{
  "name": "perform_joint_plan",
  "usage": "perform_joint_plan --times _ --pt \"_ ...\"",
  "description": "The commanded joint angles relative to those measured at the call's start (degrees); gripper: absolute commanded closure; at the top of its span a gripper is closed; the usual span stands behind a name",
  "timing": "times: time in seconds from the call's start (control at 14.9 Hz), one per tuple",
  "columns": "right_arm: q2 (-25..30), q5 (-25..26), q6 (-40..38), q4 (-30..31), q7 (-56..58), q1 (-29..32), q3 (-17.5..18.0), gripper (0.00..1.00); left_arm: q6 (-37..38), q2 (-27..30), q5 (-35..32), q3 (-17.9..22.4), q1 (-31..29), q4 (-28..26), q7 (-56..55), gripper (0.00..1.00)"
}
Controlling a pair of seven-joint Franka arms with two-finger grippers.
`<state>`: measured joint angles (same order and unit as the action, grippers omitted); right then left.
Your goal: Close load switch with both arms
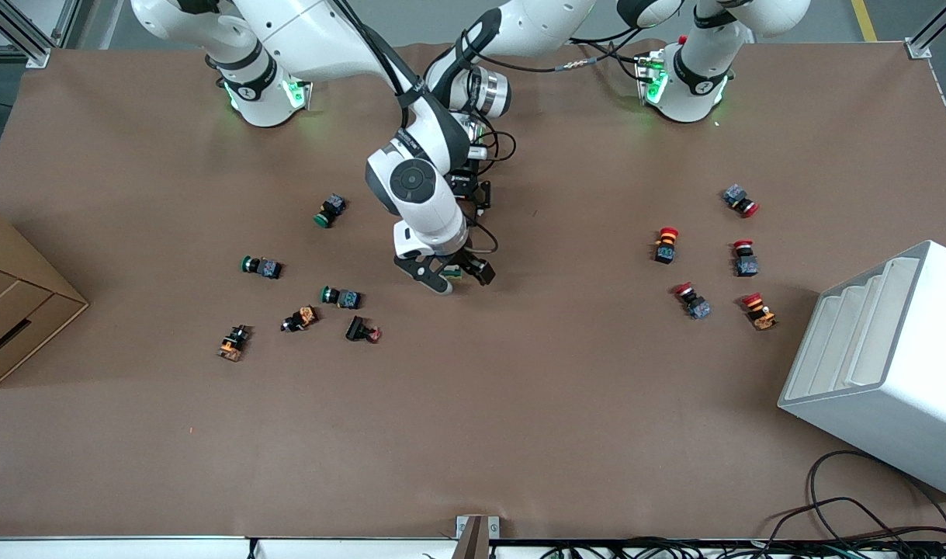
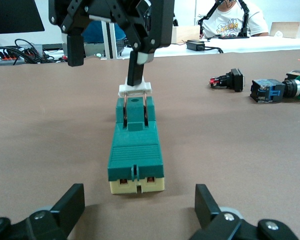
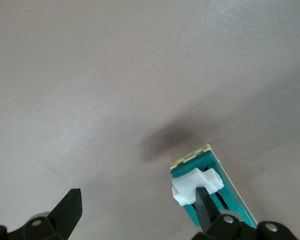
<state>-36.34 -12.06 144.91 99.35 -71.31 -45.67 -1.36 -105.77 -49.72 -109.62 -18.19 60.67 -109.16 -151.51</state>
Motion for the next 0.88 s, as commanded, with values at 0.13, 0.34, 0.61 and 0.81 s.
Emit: perform_joint_plan --times 0.13,0.34,0.61,0.81 --pt "-1.6 0.5 0.5 -1.8 0.8 1.3 0.3 0.00 -1.1 -2.8 0.6 0.4 0.0 1.8 1.2 0.03" --pt "-2.7 0.8 0.6 -2.2 0.9 1.5 0.2 0.00 -1.1 -2.8 0.6 0.4 0.0 1.8 1.2 0.03" --pt "-3.1 1.0 0.5 -2.8 1.4 1.9 0.1 0.00 -1.1 -2.4 0.6 0.4 -0.2 1.8 1.2 0.03" --pt "-2.6 0.8 -0.4 -3.9 4.0 3.9 0.1 0.00 -1.1 -2.1 1.4 0.3 -0.4 1.9 1.0 0.03"
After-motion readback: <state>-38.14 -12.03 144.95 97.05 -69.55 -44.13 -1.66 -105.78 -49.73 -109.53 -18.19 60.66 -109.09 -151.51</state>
